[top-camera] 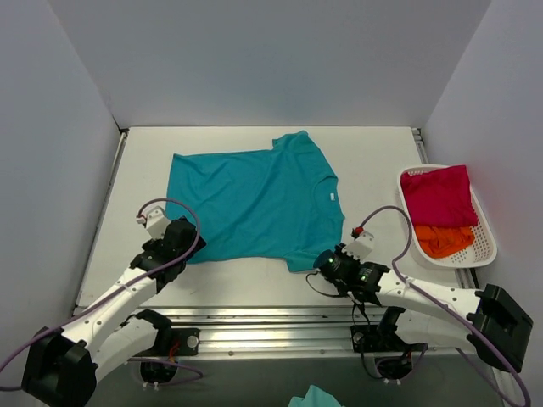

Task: Fold and stack the t-shirts
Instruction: Grap the side of the flattened tshirt closest away from the robot with both arms

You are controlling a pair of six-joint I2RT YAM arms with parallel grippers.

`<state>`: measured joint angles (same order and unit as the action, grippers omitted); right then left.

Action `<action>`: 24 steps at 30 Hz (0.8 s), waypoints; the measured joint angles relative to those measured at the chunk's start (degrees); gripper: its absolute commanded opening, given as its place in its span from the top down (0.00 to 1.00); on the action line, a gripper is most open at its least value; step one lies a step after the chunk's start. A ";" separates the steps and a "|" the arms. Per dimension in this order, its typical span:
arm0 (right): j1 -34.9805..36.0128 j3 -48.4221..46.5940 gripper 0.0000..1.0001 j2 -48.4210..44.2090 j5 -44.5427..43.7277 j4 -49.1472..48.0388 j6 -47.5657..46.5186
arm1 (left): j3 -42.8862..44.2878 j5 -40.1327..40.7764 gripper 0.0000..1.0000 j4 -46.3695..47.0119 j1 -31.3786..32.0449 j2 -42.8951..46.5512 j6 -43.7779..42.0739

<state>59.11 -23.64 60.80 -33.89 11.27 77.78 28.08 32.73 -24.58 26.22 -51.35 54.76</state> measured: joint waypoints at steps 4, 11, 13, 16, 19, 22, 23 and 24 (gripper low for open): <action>-7.87 0.20 1.00 -2.32 2.25 -2.60 -6.73 | 4.20 1.09 0.06 0.28 4.35 -3.63 -2.32; -10.69 0.17 1.00 4.31 6.16 -6.01 -13.81 | -9.75 -5.42 0.06 45.99 9.05 2.43 -11.82; -11.15 0.17 1.00 4.76 7.17 -6.62 -15.10 | -15.58 -6.51 0.06 54.03 8.72 0.24 -13.03; -12.09 0.17 1.00 4.76 8.20 -7.96 -16.61 | -13.57 -3.34 0.06 47.87 11.30 -3.23 -13.27; -12.66 0.17 1.00 4.79 9.09 -8.70 -17.53 | -5.07 5.70 0.06 35.30 15.76 -3.17 -9.09; -13.16 0.17 1.00 4.79 9.70 -9.14 -18.12 | 5.44 11.89 0.05 16.44 17.70 -3.54 2.10; -13.40 0.17 1.00 4.79 9.92 -9.25 -18.27 | 7.91 13.03 0.04 10.78 17.68 -3.98 6.32; -13.64 0.17 1.00 4.79 9.99 -9.35 -18.34 | 10.62 14.08 0.04 4.00 17.68 -4.85 10.88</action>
<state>45.47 -23.46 65.58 -23.90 1.91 59.44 38.70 46.81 -20.58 43.90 -56.21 65.65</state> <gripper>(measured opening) 0.020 0.949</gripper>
